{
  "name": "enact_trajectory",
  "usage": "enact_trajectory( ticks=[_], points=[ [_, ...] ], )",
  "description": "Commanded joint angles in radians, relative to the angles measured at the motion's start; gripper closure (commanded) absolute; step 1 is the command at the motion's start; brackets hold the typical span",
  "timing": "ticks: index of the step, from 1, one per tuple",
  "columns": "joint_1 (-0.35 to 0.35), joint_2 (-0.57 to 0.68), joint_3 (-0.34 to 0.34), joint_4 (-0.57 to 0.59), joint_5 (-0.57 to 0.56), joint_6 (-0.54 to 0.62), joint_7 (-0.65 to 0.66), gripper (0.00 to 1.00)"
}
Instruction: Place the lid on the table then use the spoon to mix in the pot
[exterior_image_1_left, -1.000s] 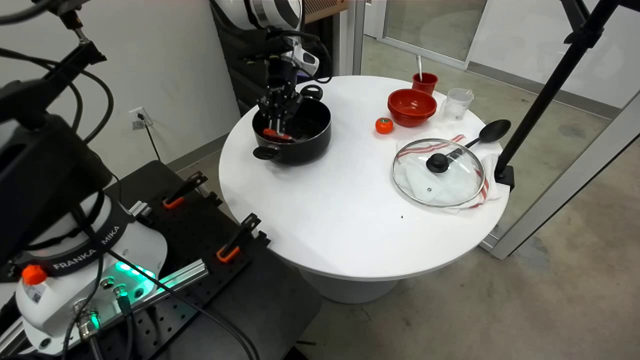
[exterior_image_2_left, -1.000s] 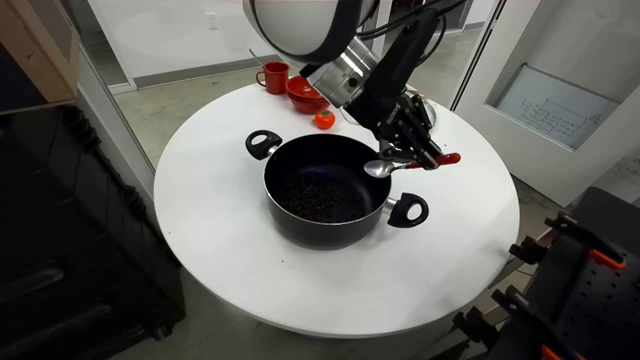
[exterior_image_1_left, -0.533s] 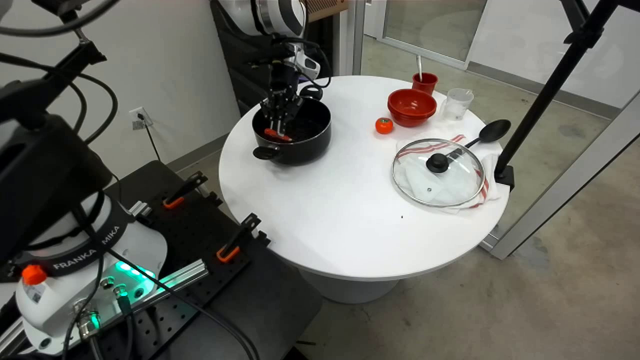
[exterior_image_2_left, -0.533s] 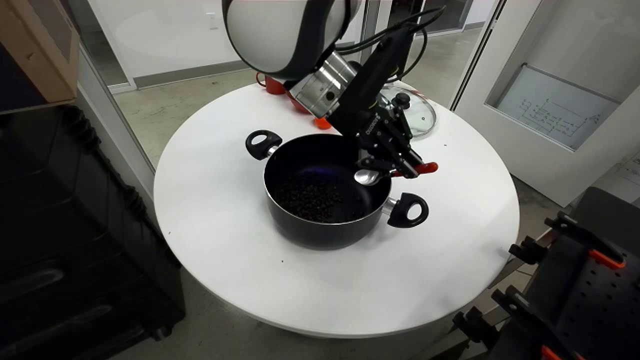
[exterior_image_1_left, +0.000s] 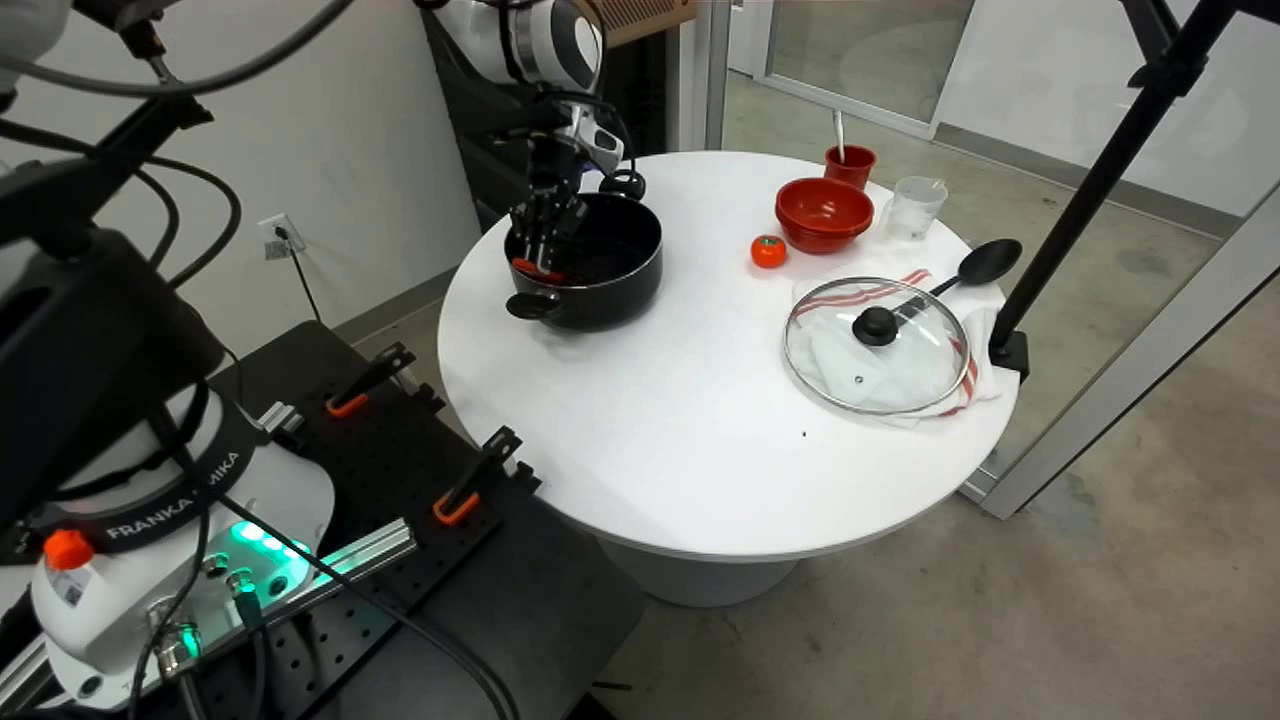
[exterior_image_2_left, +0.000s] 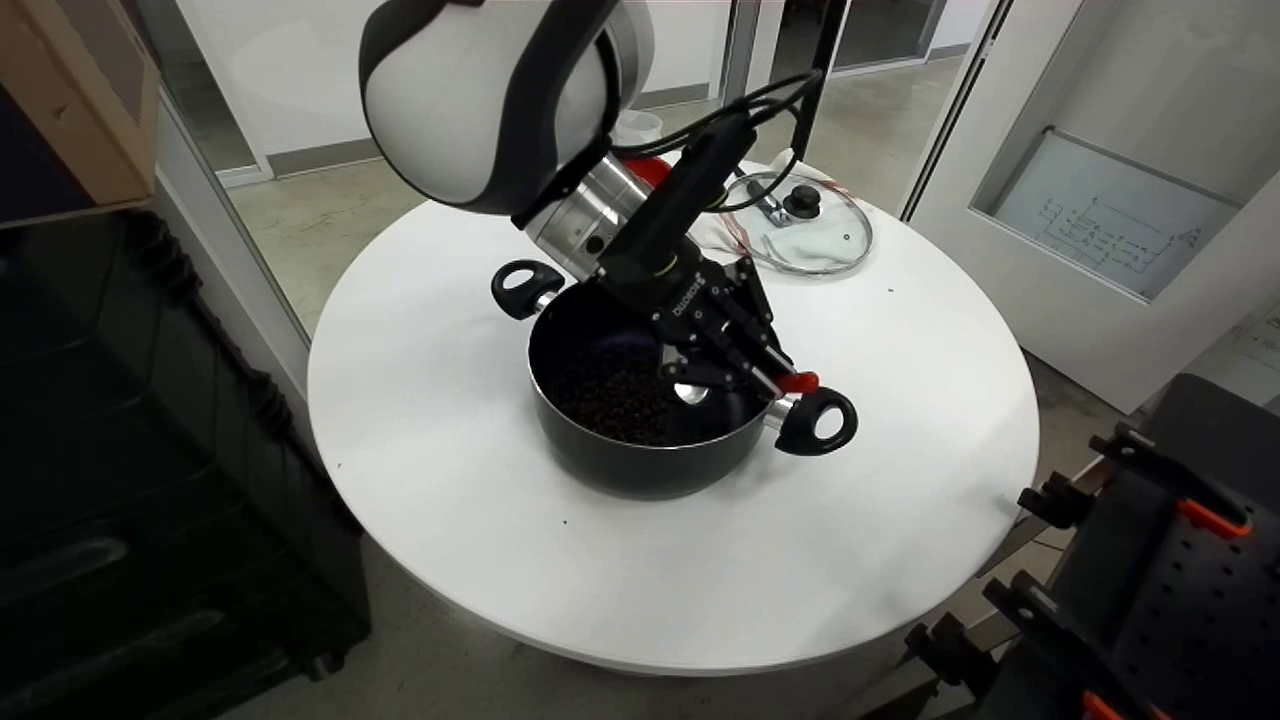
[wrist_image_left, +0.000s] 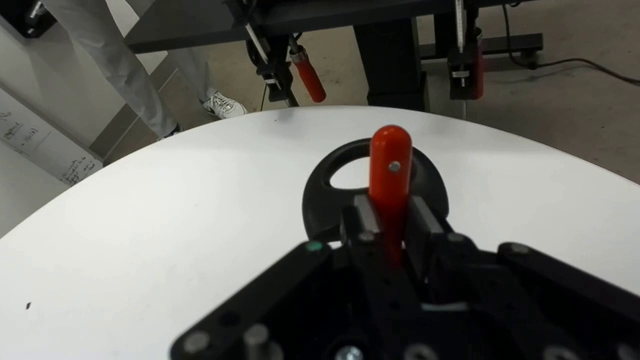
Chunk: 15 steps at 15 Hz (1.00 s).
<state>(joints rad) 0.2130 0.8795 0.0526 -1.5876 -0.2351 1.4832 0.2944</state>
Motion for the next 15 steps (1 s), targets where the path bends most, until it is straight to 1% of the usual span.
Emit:
enact_trajectory(
  ticks=[1, 6, 10, 15],
  points=[
    [0.015, 0.062, -0.02, 0.106, 0.033, -0.068, 0.012, 0.95],
    [0.01, 0.096, -0.027, 0.183, 0.044, -0.123, 0.0, 0.95],
    [0.016, 0.116, -0.022, 0.228, 0.036, -0.219, -0.029, 0.95],
    [0.03, 0.141, -0.006, 0.256, 0.019, -0.313, -0.082, 0.95]
  ],
)
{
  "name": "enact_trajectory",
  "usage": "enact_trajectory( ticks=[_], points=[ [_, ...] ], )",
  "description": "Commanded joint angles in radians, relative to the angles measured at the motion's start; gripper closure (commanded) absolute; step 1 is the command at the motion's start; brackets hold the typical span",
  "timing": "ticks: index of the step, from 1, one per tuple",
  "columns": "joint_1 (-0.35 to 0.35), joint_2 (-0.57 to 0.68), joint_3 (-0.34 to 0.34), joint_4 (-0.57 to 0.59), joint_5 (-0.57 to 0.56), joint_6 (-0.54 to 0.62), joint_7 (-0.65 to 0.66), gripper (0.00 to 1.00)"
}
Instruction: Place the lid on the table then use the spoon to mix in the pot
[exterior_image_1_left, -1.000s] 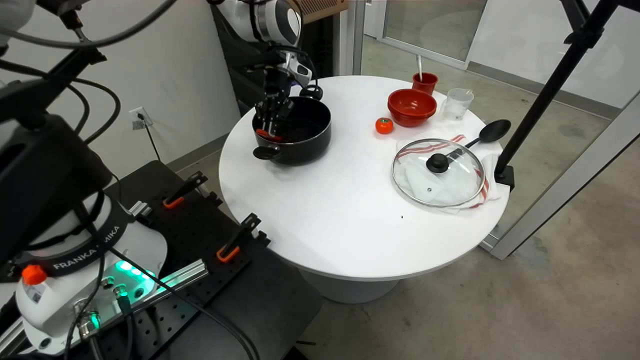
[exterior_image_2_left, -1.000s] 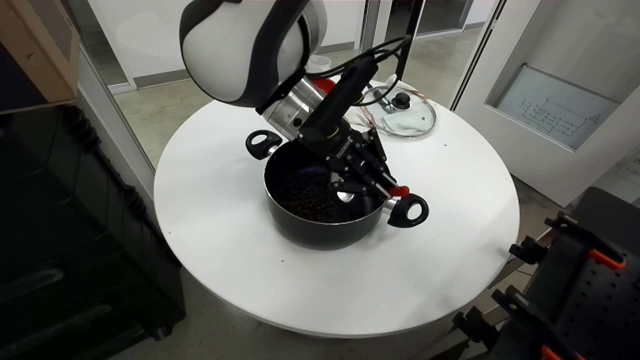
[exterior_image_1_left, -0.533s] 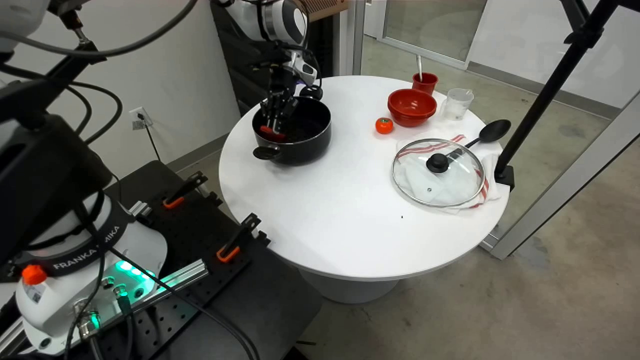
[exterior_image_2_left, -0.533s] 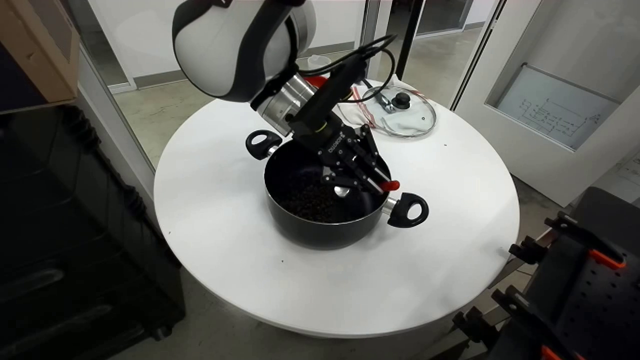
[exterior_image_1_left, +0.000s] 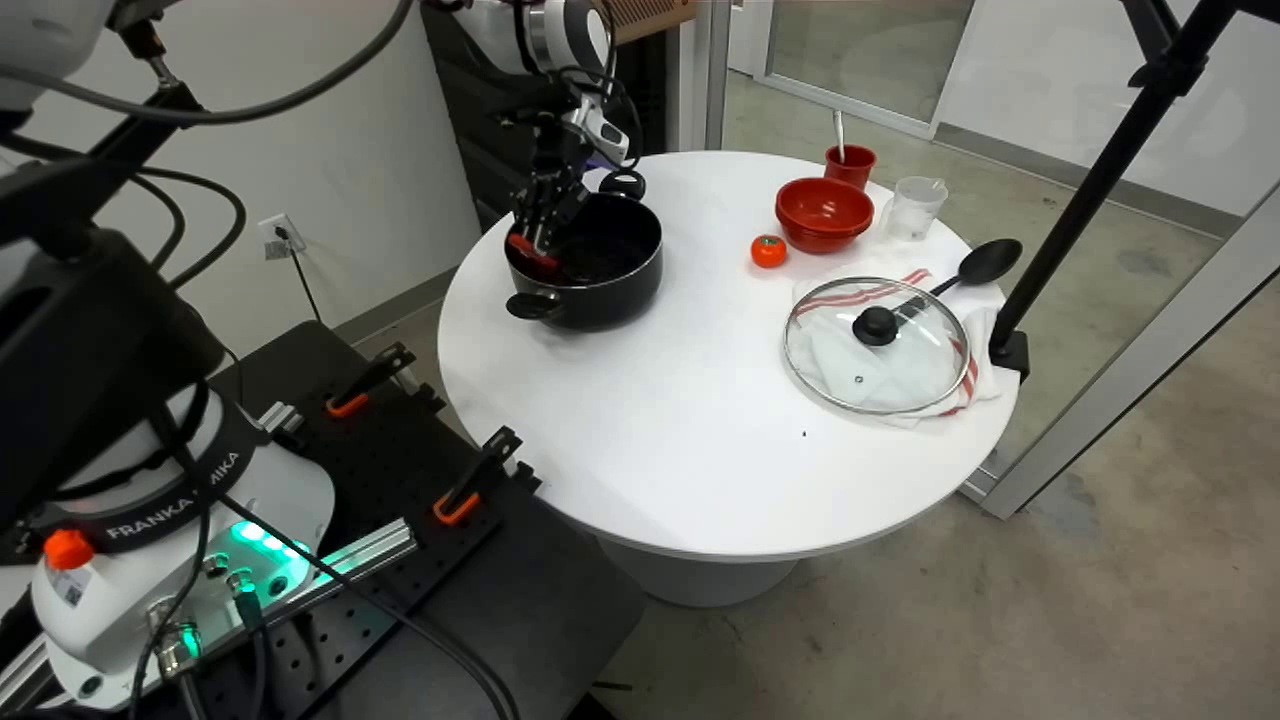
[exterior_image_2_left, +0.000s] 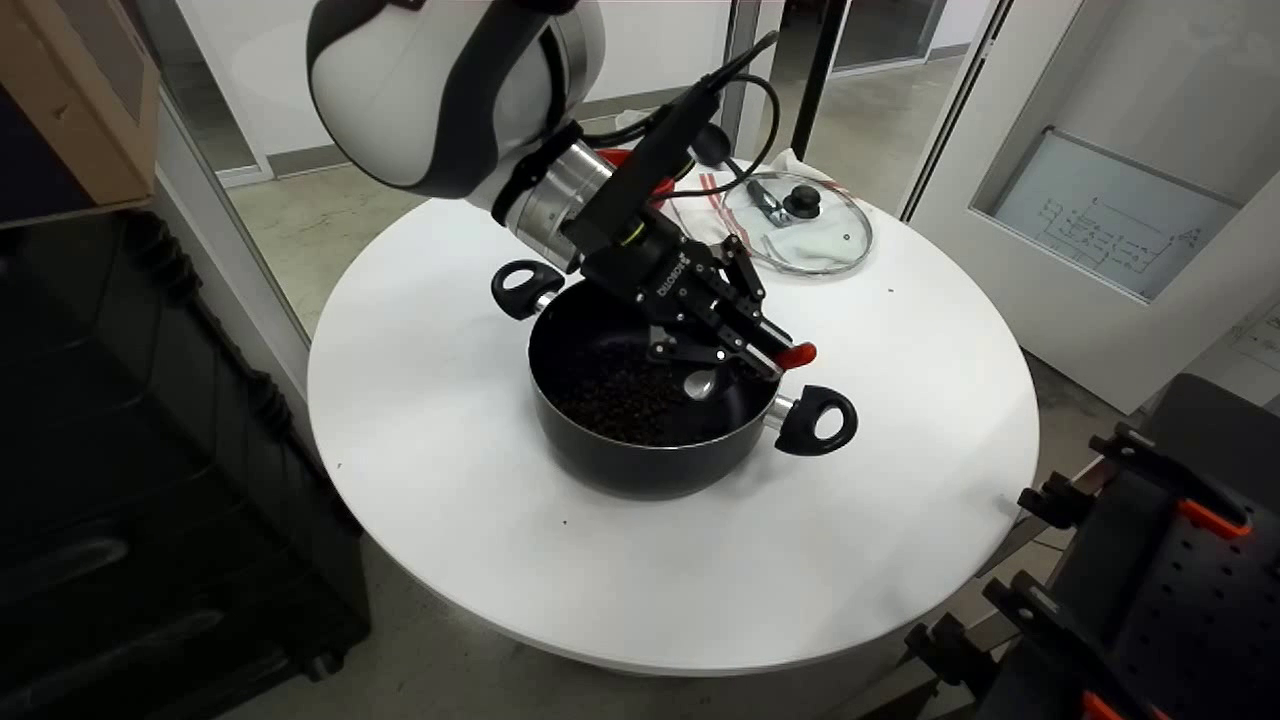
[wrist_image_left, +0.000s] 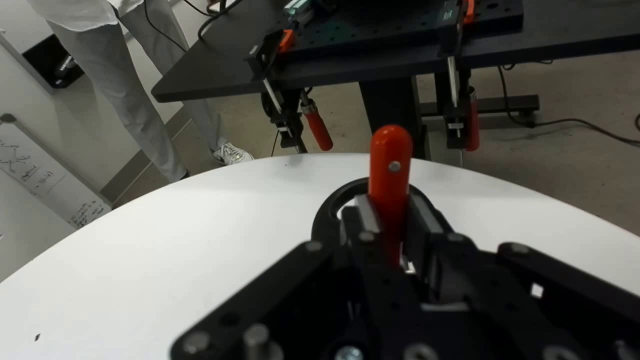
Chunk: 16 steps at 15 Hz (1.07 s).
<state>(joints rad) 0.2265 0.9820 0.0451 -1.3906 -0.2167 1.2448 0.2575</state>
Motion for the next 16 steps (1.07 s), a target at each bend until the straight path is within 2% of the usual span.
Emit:
enact_trajectory(
  ticks=[1, 11, 16],
  points=[
    [0.019, 0.047, 0.002, 0.068, -0.005, -0.088, -0.055, 0.95],
    [0.022, 0.127, 0.003, 0.109, -0.123, 0.021, -0.207, 0.95],
    [0.018, 0.105, 0.011, 0.079, -0.195, 0.1, -0.293, 0.95]
  ],
)
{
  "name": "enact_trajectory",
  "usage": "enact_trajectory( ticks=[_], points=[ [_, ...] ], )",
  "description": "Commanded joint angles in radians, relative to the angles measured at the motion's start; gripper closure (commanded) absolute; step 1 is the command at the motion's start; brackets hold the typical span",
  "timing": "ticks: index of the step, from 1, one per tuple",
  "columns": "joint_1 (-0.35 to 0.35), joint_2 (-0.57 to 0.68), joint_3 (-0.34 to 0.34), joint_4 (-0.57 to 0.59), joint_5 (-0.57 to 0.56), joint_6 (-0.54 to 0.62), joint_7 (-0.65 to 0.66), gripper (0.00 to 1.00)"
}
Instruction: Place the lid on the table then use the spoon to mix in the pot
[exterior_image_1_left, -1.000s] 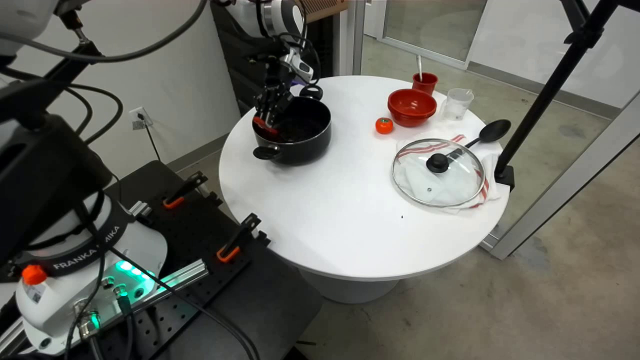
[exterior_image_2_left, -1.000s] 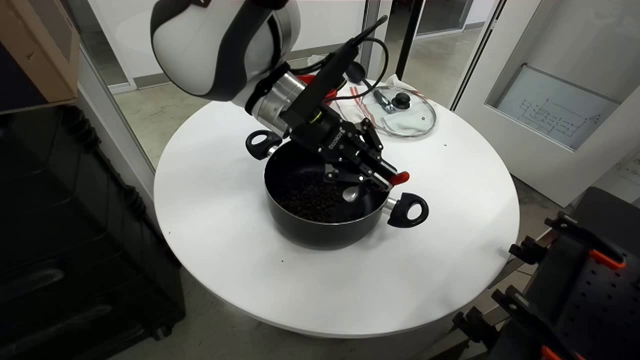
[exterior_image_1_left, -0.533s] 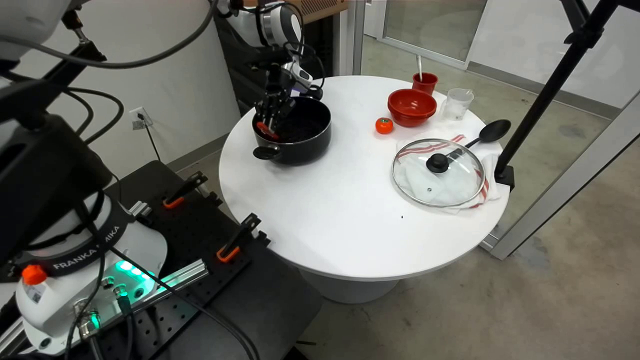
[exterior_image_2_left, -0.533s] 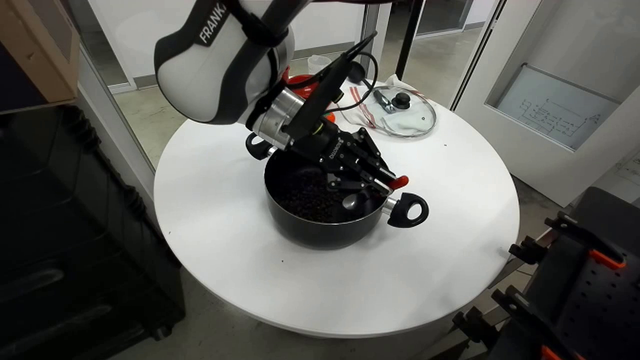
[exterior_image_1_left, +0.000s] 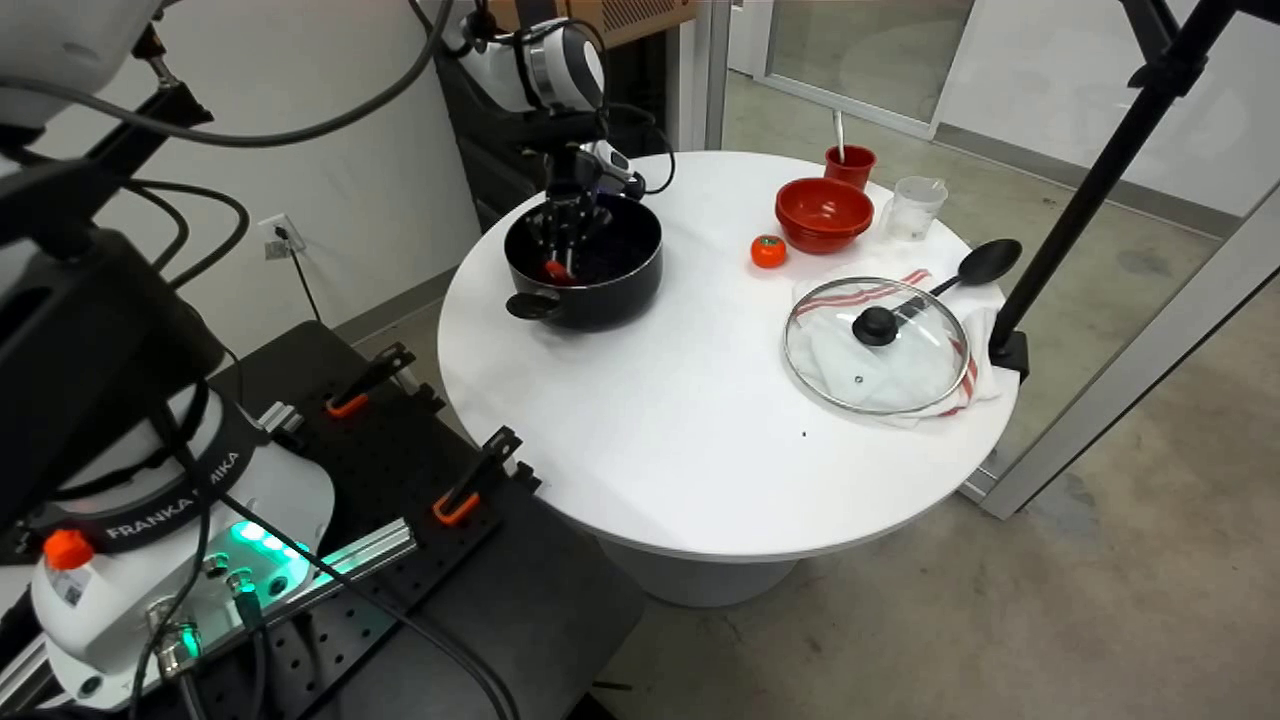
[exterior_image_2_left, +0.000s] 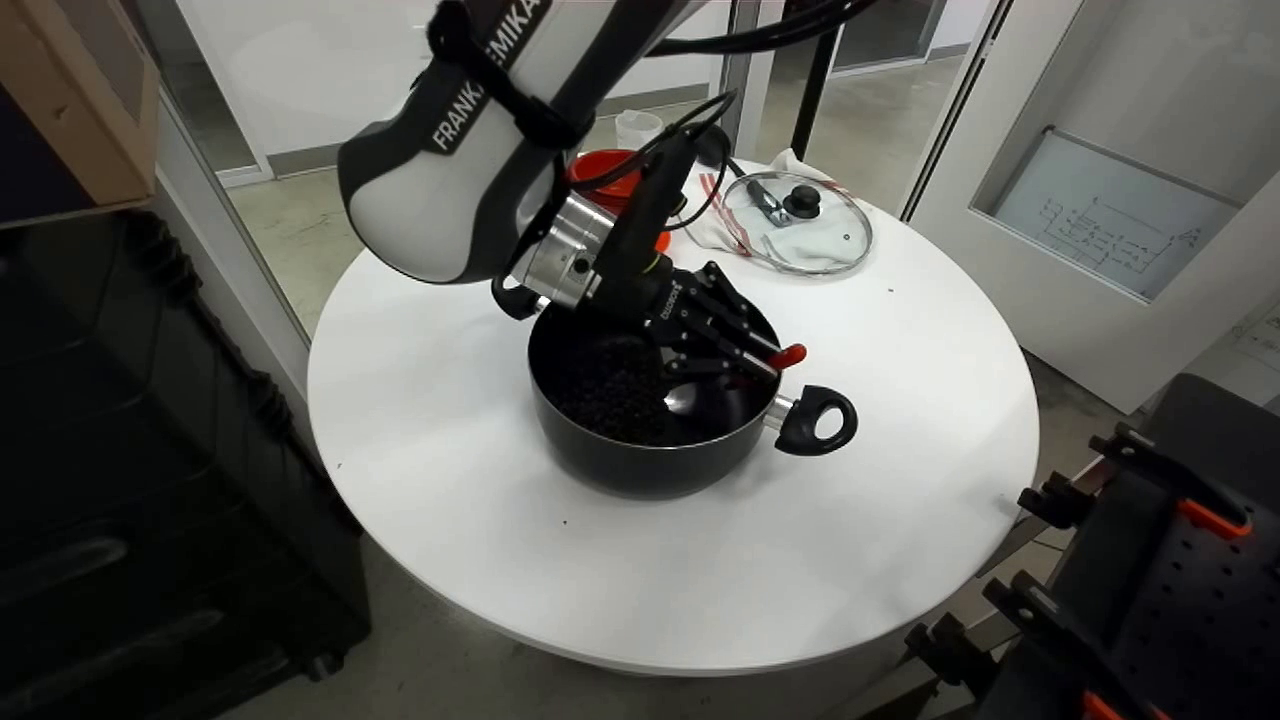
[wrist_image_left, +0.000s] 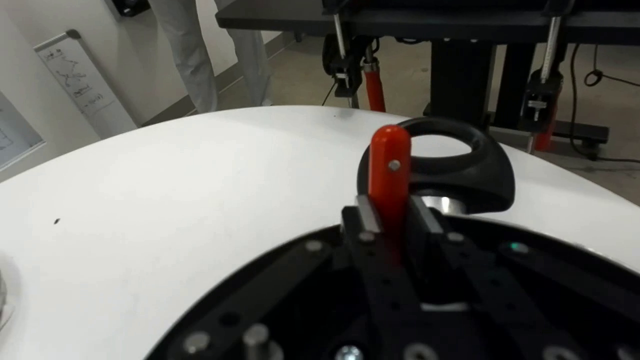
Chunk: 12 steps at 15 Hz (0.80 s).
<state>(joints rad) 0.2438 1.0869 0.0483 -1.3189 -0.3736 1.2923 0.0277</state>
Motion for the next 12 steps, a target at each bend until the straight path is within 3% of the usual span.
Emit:
enact_trajectory(
  ticks=[1, 5, 12],
  points=[
    [-0.002, -0.009, 0.012, 0.0, -0.047, 0.072, -0.082, 0.95],
    [-0.019, -0.054, 0.03, -0.026, -0.029, 0.136, -0.147, 0.95],
    [-0.103, -0.142, 0.07, -0.041, 0.127, 0.191, -0.21, 0.95]
  ],
)
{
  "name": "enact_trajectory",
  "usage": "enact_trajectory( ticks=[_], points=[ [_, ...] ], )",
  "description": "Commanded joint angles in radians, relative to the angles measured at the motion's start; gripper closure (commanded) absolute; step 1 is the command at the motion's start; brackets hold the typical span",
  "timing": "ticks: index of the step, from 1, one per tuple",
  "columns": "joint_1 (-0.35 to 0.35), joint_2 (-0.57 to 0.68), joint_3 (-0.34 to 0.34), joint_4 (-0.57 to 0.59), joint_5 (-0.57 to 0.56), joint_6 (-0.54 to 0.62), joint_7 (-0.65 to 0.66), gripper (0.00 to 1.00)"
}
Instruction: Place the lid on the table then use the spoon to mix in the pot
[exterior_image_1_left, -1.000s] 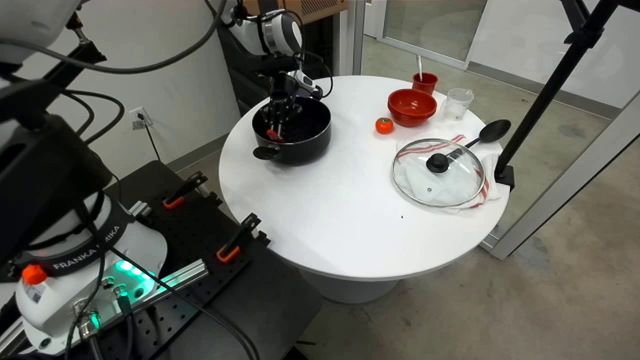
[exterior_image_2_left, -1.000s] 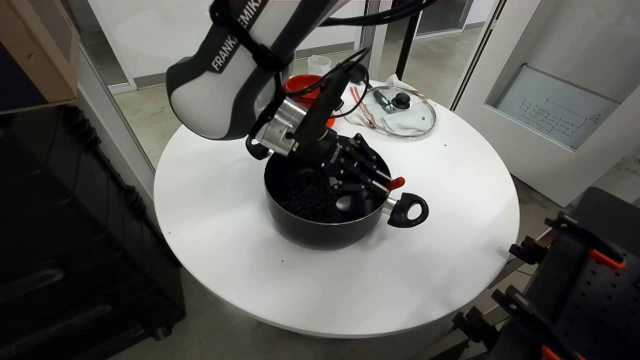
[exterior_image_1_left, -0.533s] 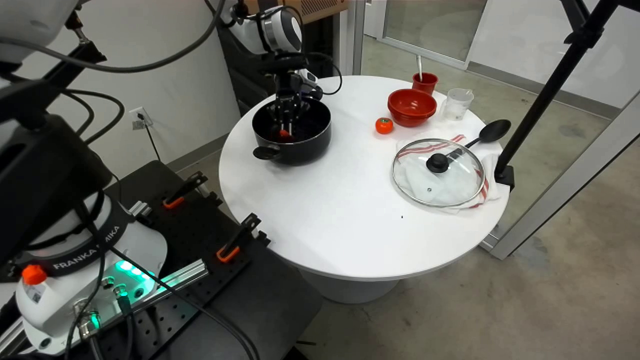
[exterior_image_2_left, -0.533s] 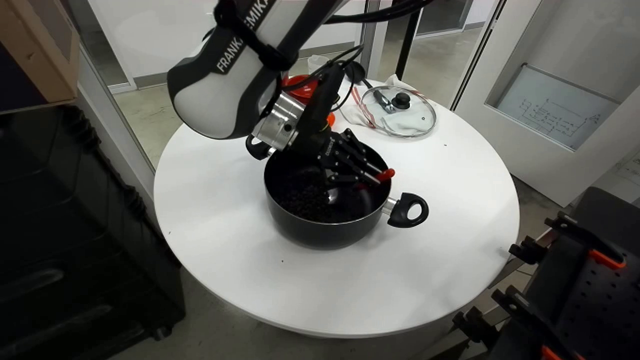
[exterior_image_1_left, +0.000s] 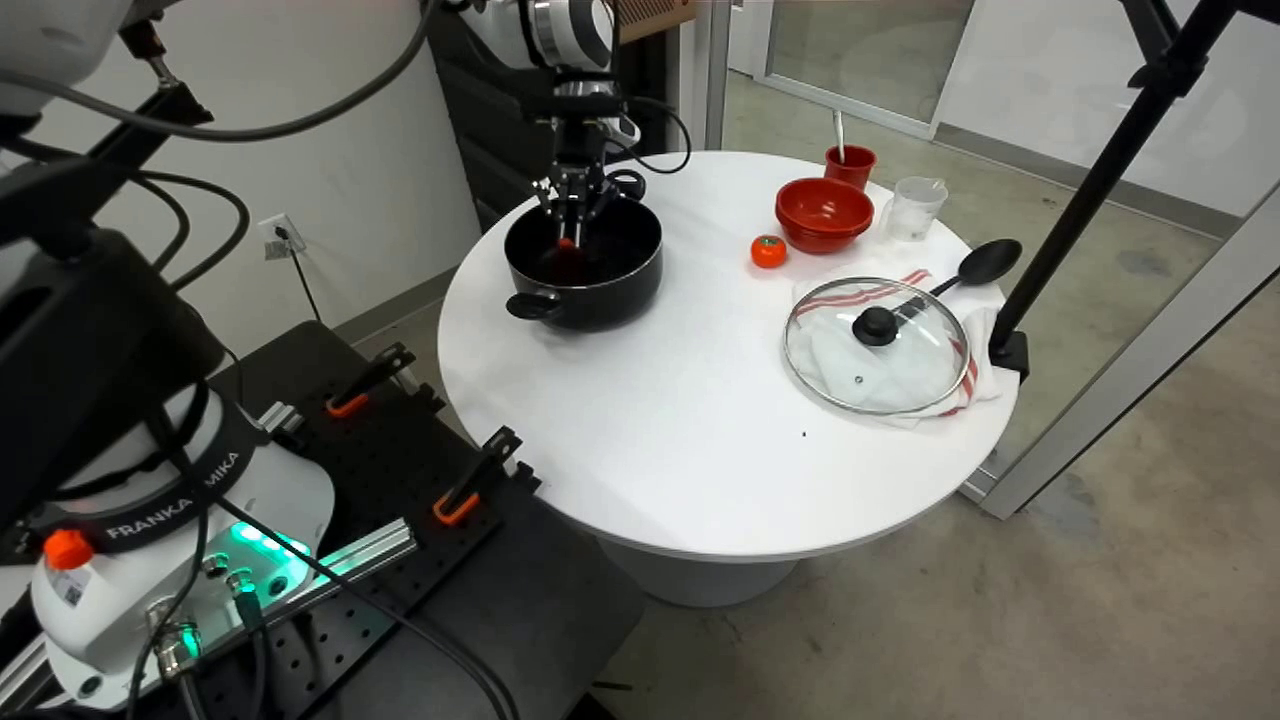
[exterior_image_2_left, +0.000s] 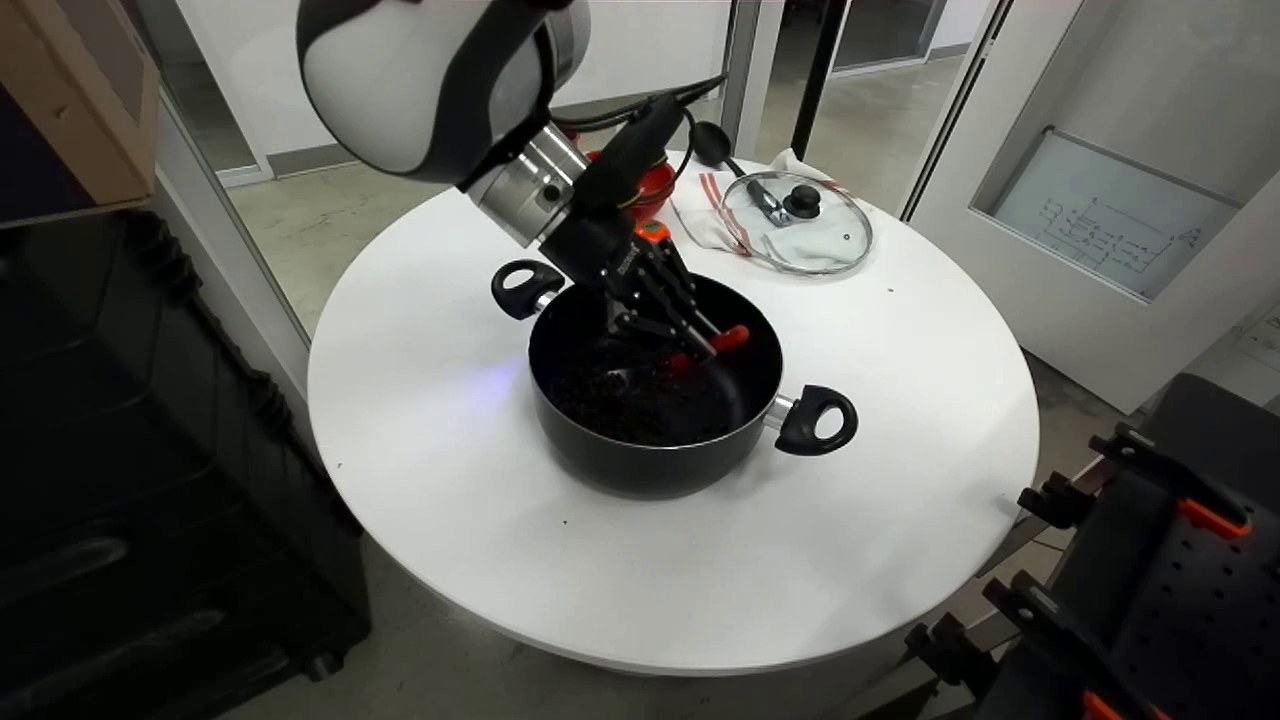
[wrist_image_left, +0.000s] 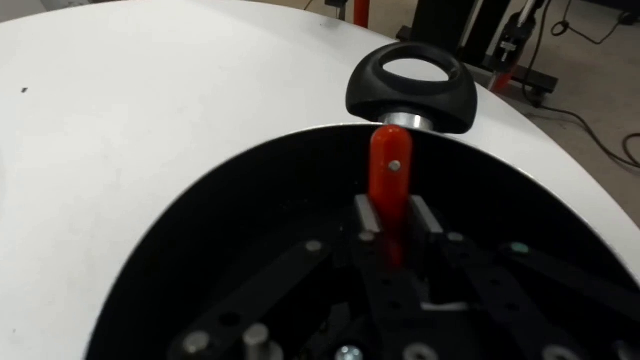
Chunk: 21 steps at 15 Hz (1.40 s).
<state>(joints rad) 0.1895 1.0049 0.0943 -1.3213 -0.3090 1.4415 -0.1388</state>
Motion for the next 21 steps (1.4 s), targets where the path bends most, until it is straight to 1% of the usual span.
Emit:
enact_trajectory(
  ticks=[1, 5, 9, 13, 21],
  points=[
    [-0.063, -0.076, 0.028, -0.047, 0.084, 0.067, -0.053, 0.95],
    [-0.116, -0.118, 0.034, -0.064, 0.151, 0.142, -0.109, 0.95],
    [-0.153, -0.139, 0.026, -0.084, 0.168, 0.188, -0.158, 0.95],
    [-0.18, -0.168, 0.023, -0.117, 0.169, 0.224, -0.19, 0.95],
    [-0.21, -0.266, -0.025, -0.278, 0.103, 0.322, -0.235, 0.95]
  ],
)
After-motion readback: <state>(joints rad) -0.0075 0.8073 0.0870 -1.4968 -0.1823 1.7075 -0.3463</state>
